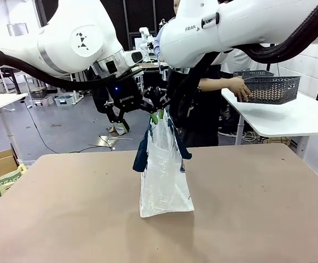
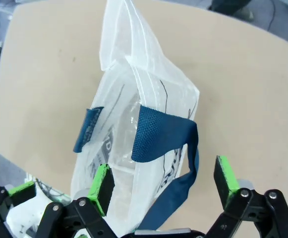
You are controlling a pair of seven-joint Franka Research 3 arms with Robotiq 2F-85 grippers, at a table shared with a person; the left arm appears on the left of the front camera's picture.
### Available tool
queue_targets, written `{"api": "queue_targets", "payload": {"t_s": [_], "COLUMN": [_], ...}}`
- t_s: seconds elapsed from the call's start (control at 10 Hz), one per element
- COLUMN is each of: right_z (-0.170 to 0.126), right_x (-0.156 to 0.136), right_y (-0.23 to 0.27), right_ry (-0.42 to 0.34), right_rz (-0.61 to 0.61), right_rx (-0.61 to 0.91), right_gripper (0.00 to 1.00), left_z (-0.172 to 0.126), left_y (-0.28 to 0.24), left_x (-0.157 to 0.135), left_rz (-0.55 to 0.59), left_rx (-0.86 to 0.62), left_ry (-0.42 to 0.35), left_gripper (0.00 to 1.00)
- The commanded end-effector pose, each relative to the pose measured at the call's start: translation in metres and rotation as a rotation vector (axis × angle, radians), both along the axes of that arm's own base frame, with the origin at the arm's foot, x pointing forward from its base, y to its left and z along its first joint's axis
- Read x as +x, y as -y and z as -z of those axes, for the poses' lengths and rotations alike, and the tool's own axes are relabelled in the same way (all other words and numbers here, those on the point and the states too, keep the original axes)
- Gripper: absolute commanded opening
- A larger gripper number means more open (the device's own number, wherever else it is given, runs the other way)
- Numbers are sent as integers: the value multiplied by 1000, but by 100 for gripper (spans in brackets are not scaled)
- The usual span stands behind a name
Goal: Transfer purchased items from the store into the shopping bag.
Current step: Open the Reusable shopping bag in the center of the table.
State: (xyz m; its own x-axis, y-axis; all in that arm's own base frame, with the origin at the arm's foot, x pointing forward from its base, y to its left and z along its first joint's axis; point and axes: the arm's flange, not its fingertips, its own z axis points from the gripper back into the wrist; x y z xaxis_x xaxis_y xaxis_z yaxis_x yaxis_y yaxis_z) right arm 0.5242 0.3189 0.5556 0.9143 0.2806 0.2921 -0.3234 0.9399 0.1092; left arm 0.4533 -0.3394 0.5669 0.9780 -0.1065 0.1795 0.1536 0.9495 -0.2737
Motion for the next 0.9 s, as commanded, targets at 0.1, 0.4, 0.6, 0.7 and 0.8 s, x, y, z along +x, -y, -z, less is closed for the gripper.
{"api": "queue_targets", "payload": {"t_s": [0.1,0.4,0.6,0.7,0.8], "right_z": [4,11,11,11,11], "right_x": [2,-1,-2,-2,-4], "right_y": [-5,-4,1,1,-3], "right_ry": [-38,-39,-41,-41,-31], "right_rz": [38,16,6,6,-18], "right_rx": [-44,-90,-52,-52,-67], "right_gripper": [100,100,100,100,81], "left_z": [16,36,33,33,40], "left_y": [16,16,13,13,14], "left_x": [5,12,7,7,10], "left_rz": [-30,-35,-2,-2,-3], "left_rx": [42,83,47,47,60], "left_ry": [-37,-41,-45,-45,-49], "left_gripper": [100,100,100,100,80]}}
